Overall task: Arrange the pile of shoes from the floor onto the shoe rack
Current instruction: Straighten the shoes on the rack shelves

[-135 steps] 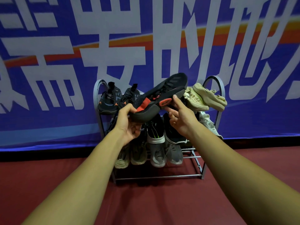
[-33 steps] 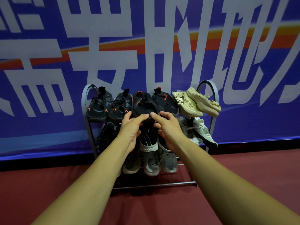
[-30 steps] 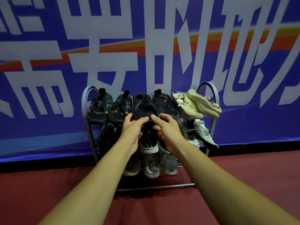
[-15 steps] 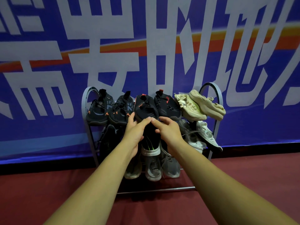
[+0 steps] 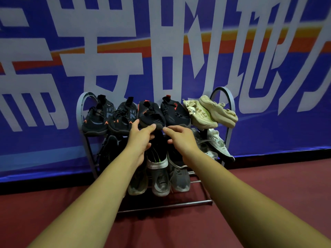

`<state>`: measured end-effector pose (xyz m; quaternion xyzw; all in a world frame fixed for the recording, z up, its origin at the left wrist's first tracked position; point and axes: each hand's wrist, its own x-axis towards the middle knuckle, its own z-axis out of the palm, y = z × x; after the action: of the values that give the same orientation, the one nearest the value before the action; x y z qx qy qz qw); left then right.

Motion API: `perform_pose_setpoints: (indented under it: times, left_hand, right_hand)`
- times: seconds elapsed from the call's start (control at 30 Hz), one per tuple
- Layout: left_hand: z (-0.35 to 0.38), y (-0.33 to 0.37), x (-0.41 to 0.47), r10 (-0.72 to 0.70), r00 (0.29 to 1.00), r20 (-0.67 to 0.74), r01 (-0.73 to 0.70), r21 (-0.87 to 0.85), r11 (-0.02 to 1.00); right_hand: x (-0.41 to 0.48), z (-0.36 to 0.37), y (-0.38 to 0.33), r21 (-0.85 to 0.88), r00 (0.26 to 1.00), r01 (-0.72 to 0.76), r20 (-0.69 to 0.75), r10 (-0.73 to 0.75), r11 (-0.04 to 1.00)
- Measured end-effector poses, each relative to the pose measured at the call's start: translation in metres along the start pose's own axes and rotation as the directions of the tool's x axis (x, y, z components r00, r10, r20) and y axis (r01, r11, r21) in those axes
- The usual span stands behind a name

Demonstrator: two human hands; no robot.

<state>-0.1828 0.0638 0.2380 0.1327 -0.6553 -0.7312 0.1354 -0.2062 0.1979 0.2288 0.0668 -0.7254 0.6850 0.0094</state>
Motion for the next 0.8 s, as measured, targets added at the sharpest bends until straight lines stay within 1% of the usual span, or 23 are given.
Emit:
perform_pose_setpoints:
  times: [0.13,0.37,0.43,0.6,0.8]
  left_hand:
    - [0.001,-0.002,-0.009,0.024,0.999,-0.027,-0.022,0.056,0.998]
    - [0.005,0.003,-0.029,0.076,0.997,0.001,-0.075,0.198,0.977]
    - [0.008,0.007,-0.035,0.095,0.995,0.013,-0.095,0.225,0.970]
    - [0.026,0.008,-0.048,0.132,0.986,0.100,-0.157,0.303,0.940]
    - [0.062,0.003,-0.052,0.125,0.973,0.192,-0.182,0.319,0.930]
  right_hand:
    - [-0.006,-0.017,0.001,-0.085,1.000,0.005,-0.008,-0.006,0.996]
    - [-0.024,-0.051,-0.005,-0.287,0.999,0.026,-0.016,-0.032,0.958]
    - [-0.028,-0.065,-0.008,-0.299,0.999,0.014,-0.028,-0.024,0.954]
    - [-0.037,-0.094,-0.015,-0.295,0.999,-0.004,-0.042,-0.009,0.955]
    - [-0.044,-0.122,-0.015,-0.380,0.995,-0.006,-0.096,-0.033,0.925]
